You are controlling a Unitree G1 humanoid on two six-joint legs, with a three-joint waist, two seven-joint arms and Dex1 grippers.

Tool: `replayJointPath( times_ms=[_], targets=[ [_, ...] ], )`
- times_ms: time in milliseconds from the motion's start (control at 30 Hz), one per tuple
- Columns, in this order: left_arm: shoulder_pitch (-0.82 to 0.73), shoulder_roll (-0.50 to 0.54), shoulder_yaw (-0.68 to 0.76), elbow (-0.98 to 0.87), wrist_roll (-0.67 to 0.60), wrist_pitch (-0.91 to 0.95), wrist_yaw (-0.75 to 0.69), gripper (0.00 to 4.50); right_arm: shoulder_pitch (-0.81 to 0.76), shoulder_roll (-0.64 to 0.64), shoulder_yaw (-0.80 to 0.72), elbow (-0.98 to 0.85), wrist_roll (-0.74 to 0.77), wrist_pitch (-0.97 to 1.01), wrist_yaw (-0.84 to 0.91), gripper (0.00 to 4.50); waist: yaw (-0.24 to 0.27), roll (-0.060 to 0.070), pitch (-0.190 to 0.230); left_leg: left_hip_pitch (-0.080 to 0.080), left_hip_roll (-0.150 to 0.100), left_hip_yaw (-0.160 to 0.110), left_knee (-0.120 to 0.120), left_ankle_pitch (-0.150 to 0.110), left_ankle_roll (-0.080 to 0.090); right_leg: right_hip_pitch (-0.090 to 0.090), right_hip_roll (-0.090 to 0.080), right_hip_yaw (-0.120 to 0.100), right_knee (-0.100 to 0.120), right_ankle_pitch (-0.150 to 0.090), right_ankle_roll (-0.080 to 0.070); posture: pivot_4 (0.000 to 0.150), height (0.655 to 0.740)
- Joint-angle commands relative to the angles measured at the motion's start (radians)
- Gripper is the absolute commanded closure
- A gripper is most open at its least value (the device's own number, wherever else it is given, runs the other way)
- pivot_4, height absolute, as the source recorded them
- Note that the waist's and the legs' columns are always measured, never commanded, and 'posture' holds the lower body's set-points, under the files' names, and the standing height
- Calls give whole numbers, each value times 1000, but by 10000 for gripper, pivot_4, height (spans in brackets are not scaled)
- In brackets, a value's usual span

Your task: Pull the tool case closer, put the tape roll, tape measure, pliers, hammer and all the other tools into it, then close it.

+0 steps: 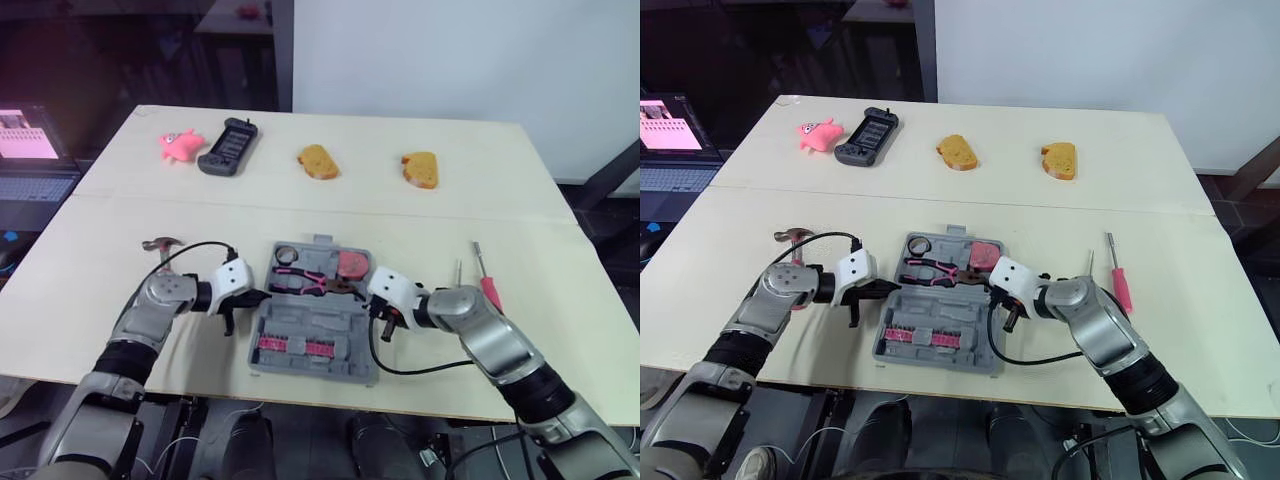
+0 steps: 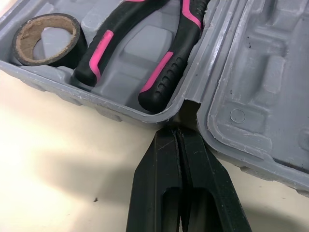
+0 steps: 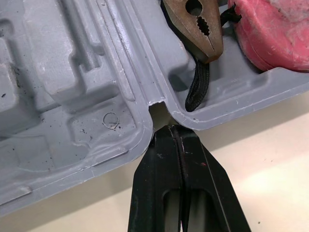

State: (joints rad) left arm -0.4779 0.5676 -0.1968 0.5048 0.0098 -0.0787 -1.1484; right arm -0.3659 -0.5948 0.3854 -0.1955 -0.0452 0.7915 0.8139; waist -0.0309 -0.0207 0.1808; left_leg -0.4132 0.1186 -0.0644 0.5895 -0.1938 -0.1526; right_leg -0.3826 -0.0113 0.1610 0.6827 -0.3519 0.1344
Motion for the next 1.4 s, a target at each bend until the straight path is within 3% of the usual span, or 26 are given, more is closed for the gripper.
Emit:
replayJointPath(
  times_ms=[33, 467, 633, 800, 967, 1067, 1267, 1367, 1400],
  targets=[
    [21, -2, -19, -35, -8, 8, -23, 44344, 20, 14, 27, -36, 12, 22, 1, 45000, -1, 0, 0, 0, 0, 0, 0, 0, 0, 0, 0, 0, 0, 0, 0, 1500, 7395],
    [29, 19, -3, -55, -8, 37, -15, 44344, 3, 3, 10, -30, 15, 12, 3, 45000, -10, 0, 0, 0, 0, 0, 0, 0, 0, 0, 0, 0, 0, 0, 0, 1500, 7395],
    [45, 94, 50, -80, -38, 54, -33, 44344, 9, -79, -51, -45, 30, -30, 40, 45000, -13, 0, 0, -2, 0, 0, 0, 0, 0, -2, 0, 0, 0, 0, 0, 1500, 7395],
    [109, 223, 145, -124, -115, 60, -80, 44344, 61, -163, -217, -98, 120, -56, 74, 45000, -15, 1, 2, -8, 0, 0, -1, 0, 0, -9, 0, 0, 0, 0, 0, 1500, 7395],
    [232, 350, 391, -221, -361, 127, -210, 44344, 247, -244, -553, -137, 252, -213, 145, 45000, -4, 1, 2, -12, 0, 0, -2, 0, 0, -11, -1, -1, -1, 0, 0, 1500, 7395],
    [301, 411, 487, -220, -401, 142, -223, 45000, 363, -274, -688, -119, 301, -276, 190, 32526, -4, 2, 3, -12, 0, 0, -2, 0, 0, -11, -1, -2, -1, -1, 0, 1500, 7395],
    [437, 488, 648, -88, -401, 109, -194, 15390, 603, -272, -934, -60, 400, -365, 298, 1064, -16, 2, 4, -10, 0, 0, -1, 0, 0, -9, -1, -1, -1, -2, -3, 1500, 7395],
    [473, 499, 697, -15, -389, 64, -176, 352, 653, -280, -995, 8, 407, -414, 313, 0, -21, 1, 5, -10, 0, 1, 1, 0, 0, -10, -1, -1, -1, -2, -5, 1500, 7395],
    [487, 504, 710, 12, -379, 45, -168, 352, 662, -285, -1011, 36, 403, -433, 315, 0, -24, 1, 5, -10, 0, 1, 2, 0, 0, -9, -1, 0, -1, -2, -5, 1500, 7395]
  ],
)
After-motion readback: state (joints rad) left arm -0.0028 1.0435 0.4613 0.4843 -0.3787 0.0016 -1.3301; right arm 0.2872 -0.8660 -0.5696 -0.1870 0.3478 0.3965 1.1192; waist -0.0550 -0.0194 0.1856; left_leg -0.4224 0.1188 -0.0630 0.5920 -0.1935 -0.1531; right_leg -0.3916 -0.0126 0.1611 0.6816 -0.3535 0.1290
